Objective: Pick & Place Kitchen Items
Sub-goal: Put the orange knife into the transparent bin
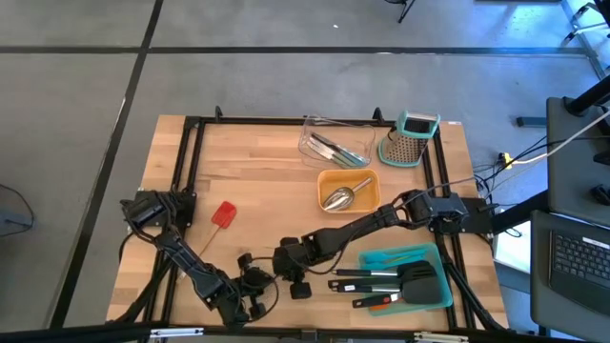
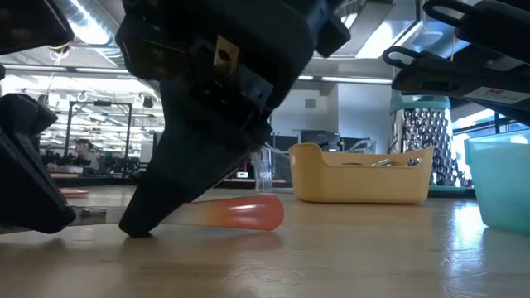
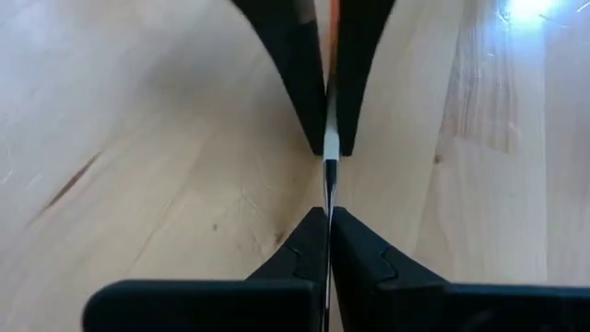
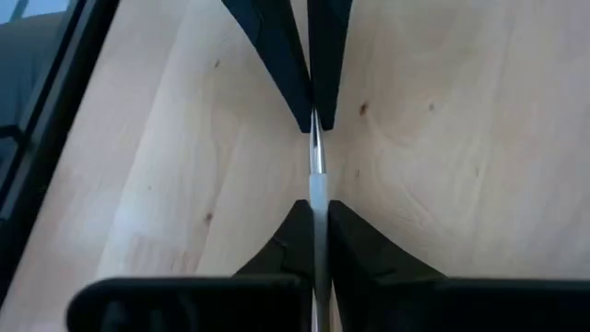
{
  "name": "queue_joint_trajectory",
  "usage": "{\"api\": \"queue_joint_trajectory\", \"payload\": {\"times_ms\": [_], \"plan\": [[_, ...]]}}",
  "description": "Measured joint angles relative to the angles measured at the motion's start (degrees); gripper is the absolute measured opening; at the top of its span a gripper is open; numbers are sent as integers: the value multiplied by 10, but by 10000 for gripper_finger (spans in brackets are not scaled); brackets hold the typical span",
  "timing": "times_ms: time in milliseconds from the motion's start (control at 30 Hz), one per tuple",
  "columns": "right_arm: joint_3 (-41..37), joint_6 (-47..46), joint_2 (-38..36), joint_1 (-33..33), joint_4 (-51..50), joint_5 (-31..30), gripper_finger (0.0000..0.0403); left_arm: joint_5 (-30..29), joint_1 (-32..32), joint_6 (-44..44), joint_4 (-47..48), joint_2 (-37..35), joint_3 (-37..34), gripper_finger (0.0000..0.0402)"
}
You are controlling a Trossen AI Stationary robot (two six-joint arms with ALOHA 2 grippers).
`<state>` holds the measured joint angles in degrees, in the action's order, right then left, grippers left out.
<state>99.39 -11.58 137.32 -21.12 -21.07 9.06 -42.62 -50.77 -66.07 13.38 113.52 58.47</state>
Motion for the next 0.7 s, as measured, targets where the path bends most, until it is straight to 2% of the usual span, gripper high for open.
{"api": "queue_joint_trajectory", "payload": {"times_ms": [167,233,300,433,533,700], "plan": [[0,-2,-5,2,6,17,15,-13,-11,54,3,-19,-2,22],[0,-6,-12,4,1,24,15,-42,-22,63,7,-33,-3,37],[-1,-16,-17,6,-12,25,15,-89,-31,70,-2,-49,-1,56],[-1,-16,-25,16,-26,34,15,-223,-63,105,-2,-86,0,101],[18,0,-28,24,-72,34,15,-328,-93,128,-7,-113,1,136],[69,41,-33,39,-171,-35,15,-433,-138,164,-26,-131,1,169]]}}
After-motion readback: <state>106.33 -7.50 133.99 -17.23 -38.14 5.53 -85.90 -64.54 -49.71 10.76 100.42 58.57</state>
